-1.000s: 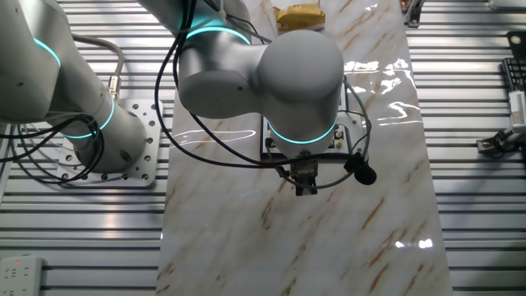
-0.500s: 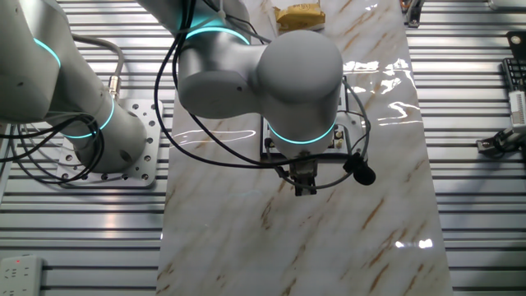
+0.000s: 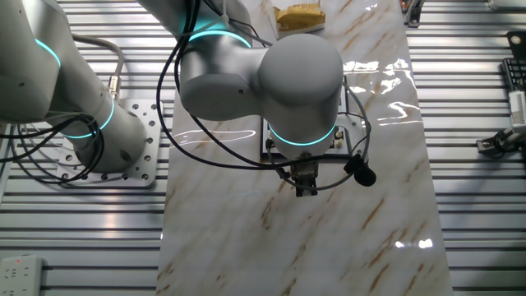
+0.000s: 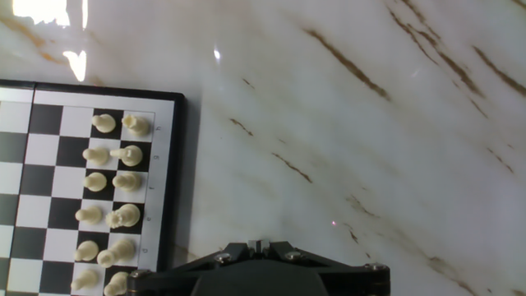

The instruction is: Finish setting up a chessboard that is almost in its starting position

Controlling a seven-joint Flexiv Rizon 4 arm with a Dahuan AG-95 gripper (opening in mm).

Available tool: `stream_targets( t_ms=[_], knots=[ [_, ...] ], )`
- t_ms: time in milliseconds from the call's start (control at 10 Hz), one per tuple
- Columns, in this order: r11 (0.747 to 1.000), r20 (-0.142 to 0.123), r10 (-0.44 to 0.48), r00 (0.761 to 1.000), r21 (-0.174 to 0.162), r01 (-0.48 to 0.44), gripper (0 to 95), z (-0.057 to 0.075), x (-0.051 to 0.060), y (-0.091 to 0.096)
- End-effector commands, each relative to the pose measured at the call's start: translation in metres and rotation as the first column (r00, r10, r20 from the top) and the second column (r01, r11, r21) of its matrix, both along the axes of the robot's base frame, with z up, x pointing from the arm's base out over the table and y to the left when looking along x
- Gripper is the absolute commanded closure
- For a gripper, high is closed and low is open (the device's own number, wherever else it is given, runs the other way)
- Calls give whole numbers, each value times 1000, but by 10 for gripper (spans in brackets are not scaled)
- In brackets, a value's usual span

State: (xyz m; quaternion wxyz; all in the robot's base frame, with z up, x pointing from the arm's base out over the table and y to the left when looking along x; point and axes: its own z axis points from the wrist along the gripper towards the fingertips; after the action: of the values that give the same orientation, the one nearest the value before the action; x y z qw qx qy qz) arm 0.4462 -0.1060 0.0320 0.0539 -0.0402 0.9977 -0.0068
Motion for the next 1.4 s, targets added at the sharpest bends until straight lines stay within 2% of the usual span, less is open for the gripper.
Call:
stream_targets(
  t_ms=[100, 200, 1400],
  knots=[
    [1000, -1, 4, 1000, 4, -4, 950, 0, 0, 1],
    [1000, 1, 10, 1000, 2, -10, 760, 0, 0, 1],
    [1000, 1, 9, 1000, 9, -9, 760, 0, 0, 0]
  ],
)
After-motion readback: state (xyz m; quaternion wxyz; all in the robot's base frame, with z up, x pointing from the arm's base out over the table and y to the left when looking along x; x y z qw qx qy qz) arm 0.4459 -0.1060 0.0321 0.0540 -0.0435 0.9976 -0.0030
